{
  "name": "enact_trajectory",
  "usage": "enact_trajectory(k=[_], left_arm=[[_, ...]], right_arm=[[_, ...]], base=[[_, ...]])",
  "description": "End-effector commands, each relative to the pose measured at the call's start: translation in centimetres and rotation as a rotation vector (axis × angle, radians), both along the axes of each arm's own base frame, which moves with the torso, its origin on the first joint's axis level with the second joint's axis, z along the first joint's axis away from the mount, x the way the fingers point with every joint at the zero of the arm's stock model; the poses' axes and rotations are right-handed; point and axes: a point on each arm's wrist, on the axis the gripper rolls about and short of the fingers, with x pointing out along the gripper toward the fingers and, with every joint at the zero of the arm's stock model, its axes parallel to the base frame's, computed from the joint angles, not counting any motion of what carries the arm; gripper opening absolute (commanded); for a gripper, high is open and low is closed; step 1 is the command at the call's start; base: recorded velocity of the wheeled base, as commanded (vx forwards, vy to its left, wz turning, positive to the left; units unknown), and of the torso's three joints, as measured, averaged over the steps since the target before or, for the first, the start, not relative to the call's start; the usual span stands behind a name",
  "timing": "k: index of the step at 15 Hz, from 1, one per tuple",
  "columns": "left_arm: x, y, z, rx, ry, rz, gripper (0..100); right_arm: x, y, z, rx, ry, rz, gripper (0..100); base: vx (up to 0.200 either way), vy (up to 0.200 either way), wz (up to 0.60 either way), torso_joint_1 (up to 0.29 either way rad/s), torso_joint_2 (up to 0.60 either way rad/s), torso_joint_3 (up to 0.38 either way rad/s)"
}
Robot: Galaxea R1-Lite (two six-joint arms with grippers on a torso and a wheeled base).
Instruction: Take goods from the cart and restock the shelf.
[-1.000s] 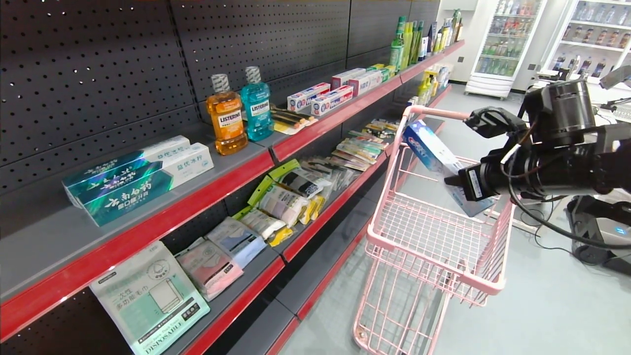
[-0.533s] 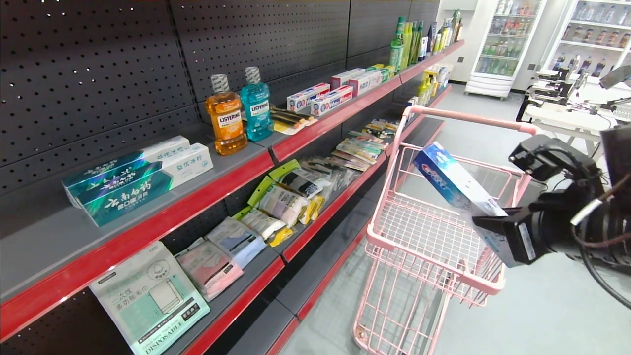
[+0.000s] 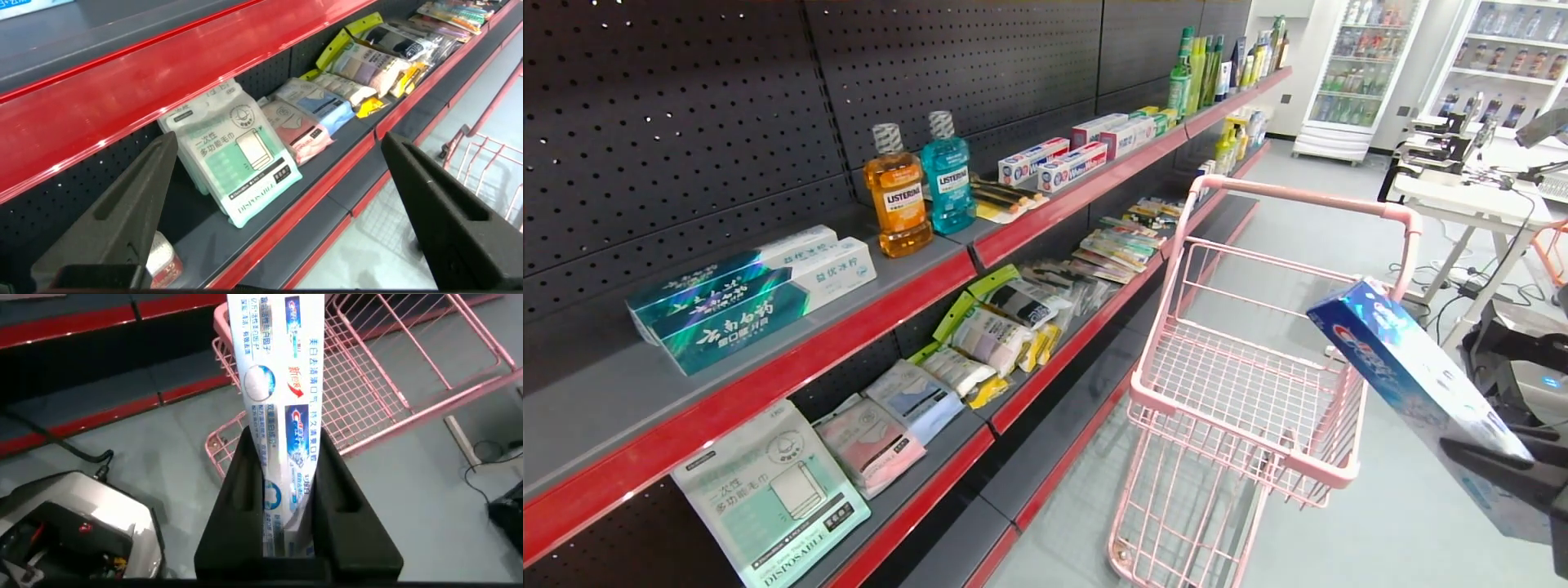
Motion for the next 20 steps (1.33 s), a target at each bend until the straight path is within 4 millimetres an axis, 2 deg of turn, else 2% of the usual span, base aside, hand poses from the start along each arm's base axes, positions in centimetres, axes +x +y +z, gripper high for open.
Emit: enact_trajectory(k=[1, 8, 14, 20], left_arm=[[0.0, 0.0, 0.0, 0.0, -0.001, 0.001, 100], [0.0, 0.0, 0.0, 0.0, 0.001, 0.001, 100], [0.0, 0.0, 0.0, 0.0, -0.001, 0.001, 100], [0.0, 0.0, 0.0, 0.0, -0.001, 0.001, 100]], right_arm=[[-2.5, -1.2, -0.9, -0.007, -0.061, -0.005, 0], [-2.2, -1.1, -0.8, -0.014, -0.056, 0.002, 0], [-0.6, -0.6, -0.9, -0.025, -0.012, 0.007, 0], [-0.1, -0.5, -1.1, -0.032, 0.013, 0.004, 0]], base=[[0.0, 0.0, 0.0, 0.0, 0.0, 0.0], [0.0, 0.0, 0.0, 0.0, 0.0, 0.0], [0.0, 0.0, 0.0, 0.0, 0.0, 0.0], [0.0, 0.0, 0.0, 0.211, -0.47, -0.264]])
